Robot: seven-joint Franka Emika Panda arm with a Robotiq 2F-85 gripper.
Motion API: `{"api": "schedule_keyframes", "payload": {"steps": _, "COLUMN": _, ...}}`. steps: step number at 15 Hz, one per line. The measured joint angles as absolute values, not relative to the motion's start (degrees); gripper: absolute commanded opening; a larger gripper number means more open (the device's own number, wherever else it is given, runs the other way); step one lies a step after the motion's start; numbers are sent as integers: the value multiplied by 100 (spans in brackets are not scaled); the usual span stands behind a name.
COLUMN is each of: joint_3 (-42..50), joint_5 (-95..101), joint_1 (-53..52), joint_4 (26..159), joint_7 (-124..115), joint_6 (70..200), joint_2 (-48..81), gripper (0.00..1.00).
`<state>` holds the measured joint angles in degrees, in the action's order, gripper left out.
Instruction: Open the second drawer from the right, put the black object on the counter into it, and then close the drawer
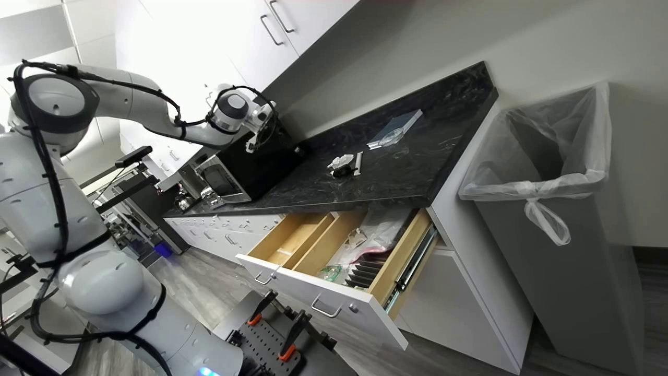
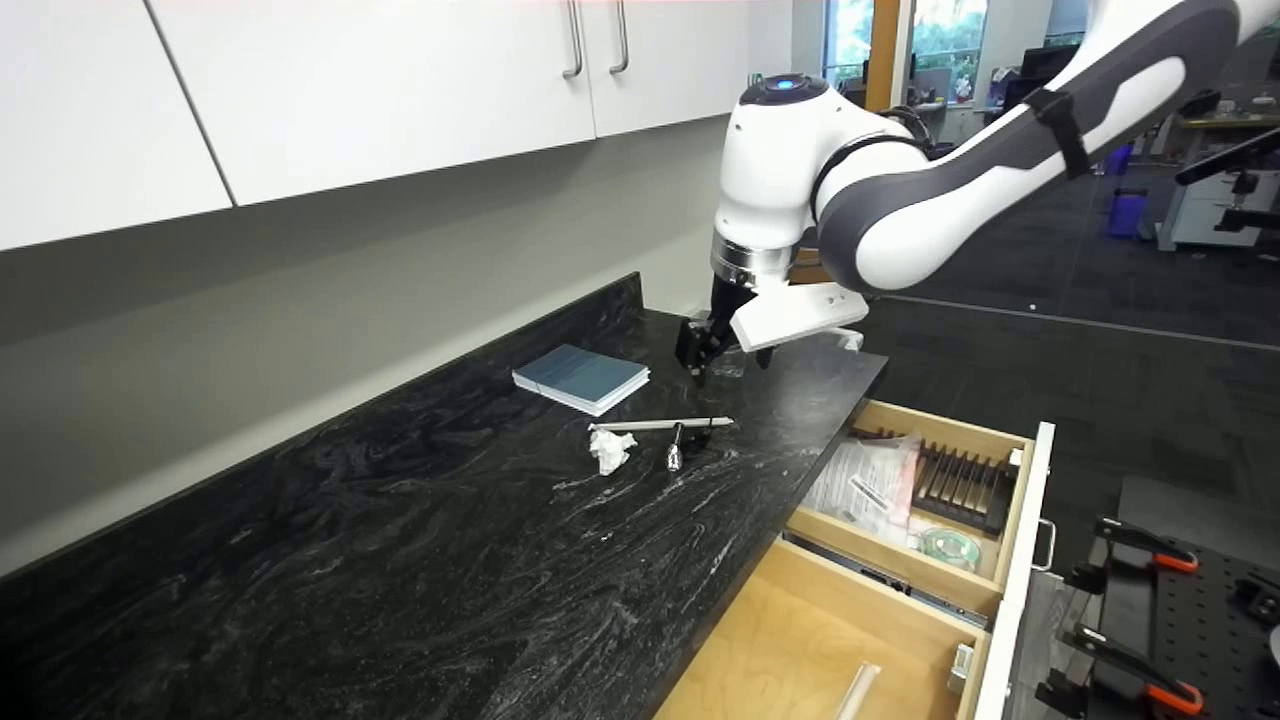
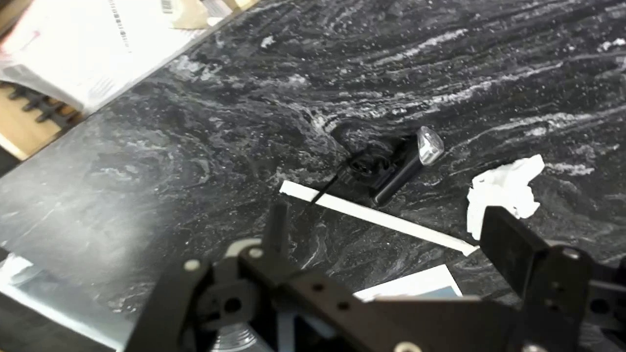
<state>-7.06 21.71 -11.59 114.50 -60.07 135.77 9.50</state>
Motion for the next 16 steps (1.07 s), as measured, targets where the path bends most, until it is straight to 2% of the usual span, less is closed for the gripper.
{"api": "schedule_keyframes", "payload": {"steps": 5, "joint_3": -566, "joint_5": 1205, "joint_1": -1120, "joint_4": 11440, "joint_7": -6113, "joint_6": 14666, "joint_2": 1583, "gripper": 100}}
{"api": "schedule_keyframes", "payload": {"steps": 12, "joint_3": -451, "joint_5": 1197, "joint_1": -1226, "joint_4": 11427, "joint_7": -6325, "joint_6": 14647, "joint_2": 1597, "gripper": 100}}
{"api": "schedule_keyframes", "payload": {"steps": 16, "joint_3": -418, "joint_5": 723, "joint_1": -1265, "joint_4": 11054, "joint_7": -6804, "joint_6": 14153, "joint_2": 1732, "gripper": 100}}
